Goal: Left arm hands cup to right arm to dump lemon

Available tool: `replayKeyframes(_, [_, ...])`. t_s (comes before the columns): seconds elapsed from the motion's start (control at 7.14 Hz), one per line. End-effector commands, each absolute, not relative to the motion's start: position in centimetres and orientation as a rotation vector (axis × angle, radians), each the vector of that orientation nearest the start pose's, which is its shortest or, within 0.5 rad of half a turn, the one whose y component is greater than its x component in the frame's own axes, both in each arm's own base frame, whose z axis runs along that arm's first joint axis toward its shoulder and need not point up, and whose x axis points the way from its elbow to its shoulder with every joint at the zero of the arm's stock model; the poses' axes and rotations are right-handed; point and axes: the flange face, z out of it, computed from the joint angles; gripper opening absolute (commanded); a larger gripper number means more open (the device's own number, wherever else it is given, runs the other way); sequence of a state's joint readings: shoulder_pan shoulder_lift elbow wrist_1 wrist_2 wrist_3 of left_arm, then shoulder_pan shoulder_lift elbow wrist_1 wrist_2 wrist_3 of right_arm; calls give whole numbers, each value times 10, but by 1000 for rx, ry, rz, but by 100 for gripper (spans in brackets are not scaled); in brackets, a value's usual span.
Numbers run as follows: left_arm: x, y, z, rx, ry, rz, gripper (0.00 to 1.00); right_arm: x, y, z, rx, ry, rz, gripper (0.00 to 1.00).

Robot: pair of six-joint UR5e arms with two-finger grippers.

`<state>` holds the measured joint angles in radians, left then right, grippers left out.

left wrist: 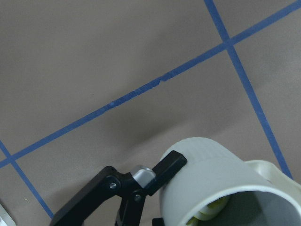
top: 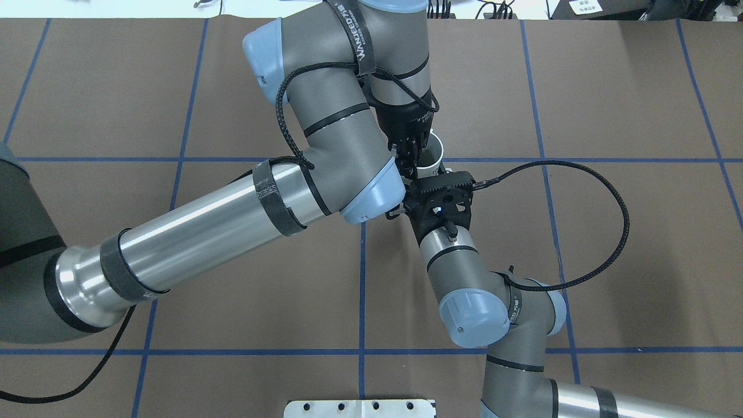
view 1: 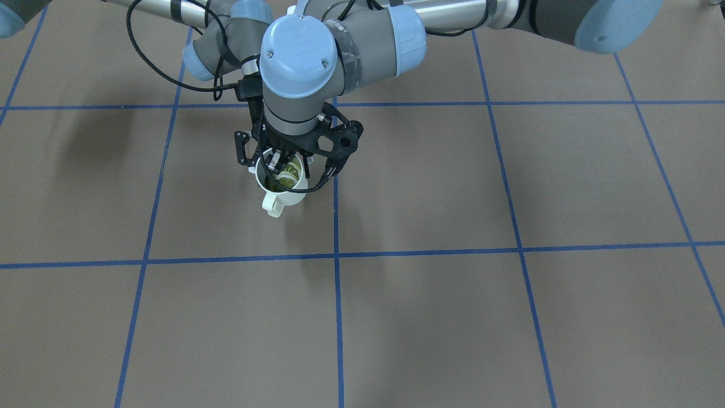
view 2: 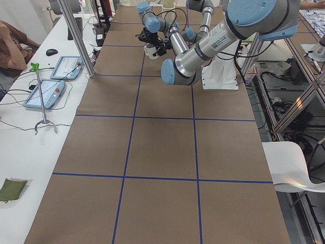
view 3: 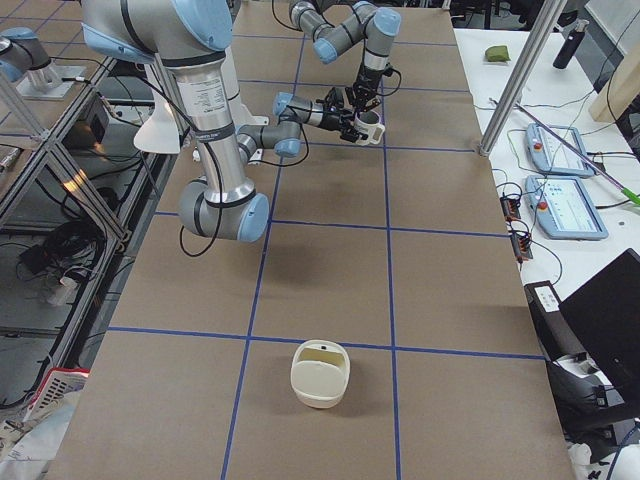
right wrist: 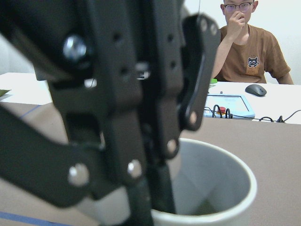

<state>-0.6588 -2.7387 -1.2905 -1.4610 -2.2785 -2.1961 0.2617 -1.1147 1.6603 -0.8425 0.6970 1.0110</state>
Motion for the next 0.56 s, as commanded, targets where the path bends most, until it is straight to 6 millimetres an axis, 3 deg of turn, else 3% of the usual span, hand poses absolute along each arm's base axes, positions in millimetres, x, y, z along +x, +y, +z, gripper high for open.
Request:
replayKeyframes(0.0, [539,-527,-3,-666,824,-903,100,-543,-360,272,1146,-773,298,33])
replayKeyframes(0.42, [483,-552,-23,-633,901,-939,100,-541,-356,270,1156,-773,298,33])
